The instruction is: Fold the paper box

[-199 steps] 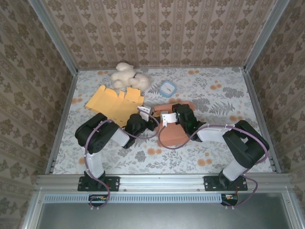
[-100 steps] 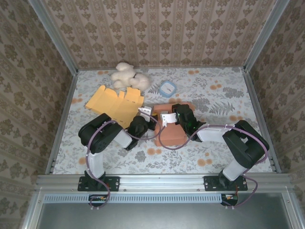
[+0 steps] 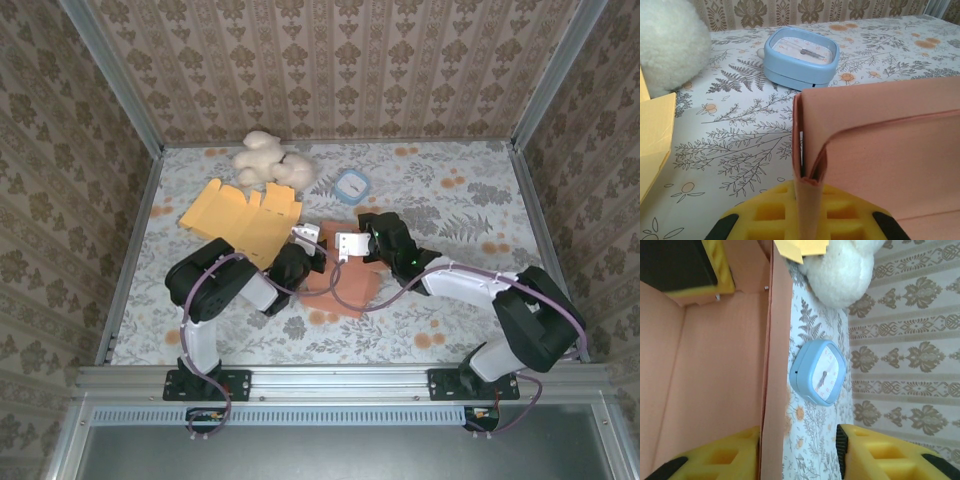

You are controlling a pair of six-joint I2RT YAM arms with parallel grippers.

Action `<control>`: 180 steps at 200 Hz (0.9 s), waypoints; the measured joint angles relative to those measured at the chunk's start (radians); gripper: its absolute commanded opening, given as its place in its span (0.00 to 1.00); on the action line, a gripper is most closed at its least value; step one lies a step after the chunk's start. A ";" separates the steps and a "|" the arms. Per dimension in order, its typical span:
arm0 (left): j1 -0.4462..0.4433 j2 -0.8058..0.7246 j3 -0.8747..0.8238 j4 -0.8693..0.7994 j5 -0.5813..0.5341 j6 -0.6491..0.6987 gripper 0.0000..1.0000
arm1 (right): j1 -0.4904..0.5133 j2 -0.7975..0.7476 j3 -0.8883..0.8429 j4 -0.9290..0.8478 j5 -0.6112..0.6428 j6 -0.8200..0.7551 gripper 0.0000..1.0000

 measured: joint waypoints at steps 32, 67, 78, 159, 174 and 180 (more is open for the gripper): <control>0.000 0.000 -0.014 0.046 -0.005 0.038 0.02 | -0.019 -0.060 0.021 -0.094 -0.101 0.137 0.47; 0.000 0.000 -0.027 0.064 -0.007 0.080 0.02 | -0.067 -0.153 0.021 -0.129 -0.221 0.319 0.49; 0.000 0.000 -0.029 0.064 -0.006 0.090 0.02 | -0.072 -0.170 0.021 -0.127 -0.239 0.367 0.50; 0.000 0.000 -0.029 0.085 0.130 0.193 0.02 | -0.101 -0.156 0.006 -0.104 -0.266 0.768 0.49; 0.000 0.002 -0.029 0.087 0.159 0.203 0.02 | -0.102 -0.135 0.006 -0.107 -0.267 0.832 0.48; 0.000 0.003 -0.029 0.089 0.172 0.207 0.02 | -0.102 -0.125 0.007 -0.109 -0.267 0.859 0.48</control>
